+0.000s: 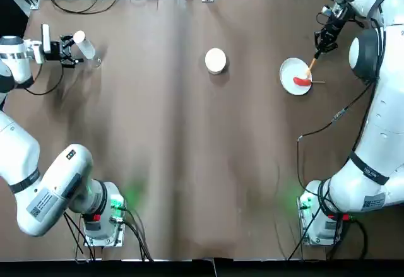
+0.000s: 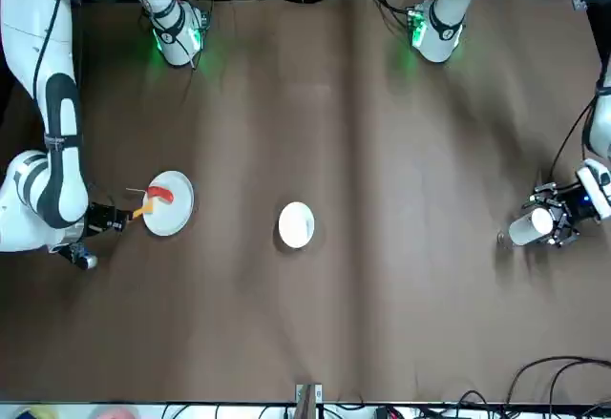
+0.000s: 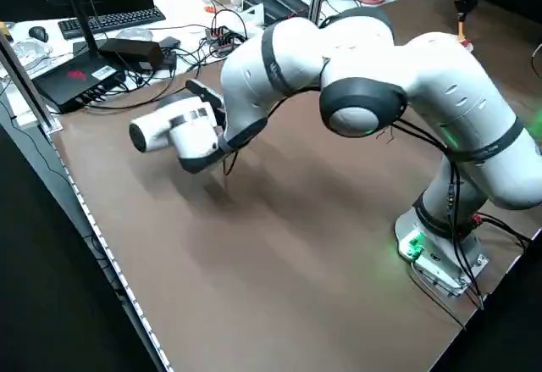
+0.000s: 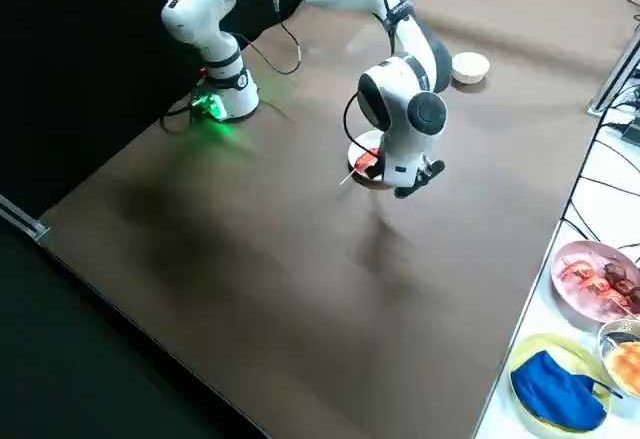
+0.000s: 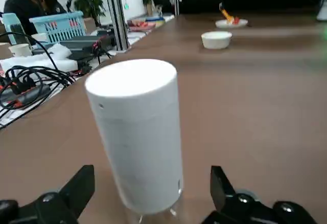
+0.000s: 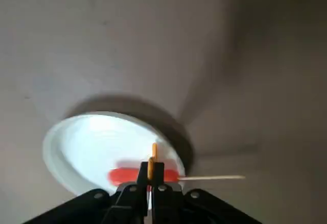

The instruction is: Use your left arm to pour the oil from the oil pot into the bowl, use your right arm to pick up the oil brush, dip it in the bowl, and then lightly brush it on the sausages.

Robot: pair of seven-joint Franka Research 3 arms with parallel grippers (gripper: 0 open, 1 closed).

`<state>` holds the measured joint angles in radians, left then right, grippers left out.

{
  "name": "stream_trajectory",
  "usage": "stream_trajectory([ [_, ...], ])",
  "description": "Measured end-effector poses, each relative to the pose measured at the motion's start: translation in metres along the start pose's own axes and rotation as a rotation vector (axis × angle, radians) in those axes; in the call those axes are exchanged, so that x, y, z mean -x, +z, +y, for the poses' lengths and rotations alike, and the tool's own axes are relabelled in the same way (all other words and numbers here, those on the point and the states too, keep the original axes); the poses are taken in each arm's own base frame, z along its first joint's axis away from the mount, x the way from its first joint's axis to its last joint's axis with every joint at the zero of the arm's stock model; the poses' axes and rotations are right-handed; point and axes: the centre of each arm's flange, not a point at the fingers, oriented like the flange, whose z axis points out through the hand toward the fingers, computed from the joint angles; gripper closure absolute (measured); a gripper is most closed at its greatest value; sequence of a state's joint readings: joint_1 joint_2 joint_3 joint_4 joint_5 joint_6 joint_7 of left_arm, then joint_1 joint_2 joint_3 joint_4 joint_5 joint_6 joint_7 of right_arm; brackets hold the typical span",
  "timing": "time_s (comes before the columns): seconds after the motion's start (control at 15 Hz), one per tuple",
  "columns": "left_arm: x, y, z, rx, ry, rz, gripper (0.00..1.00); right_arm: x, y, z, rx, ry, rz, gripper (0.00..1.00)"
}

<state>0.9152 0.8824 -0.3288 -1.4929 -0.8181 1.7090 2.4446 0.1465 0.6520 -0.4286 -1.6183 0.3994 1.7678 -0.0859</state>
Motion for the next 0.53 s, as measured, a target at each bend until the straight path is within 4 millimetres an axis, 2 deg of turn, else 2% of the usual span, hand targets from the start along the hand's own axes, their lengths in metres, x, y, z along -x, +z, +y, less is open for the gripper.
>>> stream_trajectory([
  [0.13,-0.020,-0.024,-0.007,-0.002,0.039,-0.087,0.00,0.005,0.000,0.007,0.060,-0.030,-0.043,0.96],
  [0.27,-0.046,-0.048,-0.015,-0.004,0.089,-0.184,0.00,0.008,-0.010,-0.003,0.072,-0.054,-0.055,0.96],
  [0.4,-0.091,-0.062,-0.026,0.016,0.147,-0.273,0.00,0.010,-0.023,-0.028,0.084,-0.087,-0.038,0.96],
  [0.47,-0.122,-0.059,-0.033,0.052,0.162,-0.333,0.00,0.013,-0.028,-0.044,0.094,-0.096,-0.026,0.96],
  [0.53,-0.158,-0.048,-0.042,0.097,0.158,-0.406,0.00,0.015,-0.031,-0.060,0.104,-0.102,-0.019,0.96],
])
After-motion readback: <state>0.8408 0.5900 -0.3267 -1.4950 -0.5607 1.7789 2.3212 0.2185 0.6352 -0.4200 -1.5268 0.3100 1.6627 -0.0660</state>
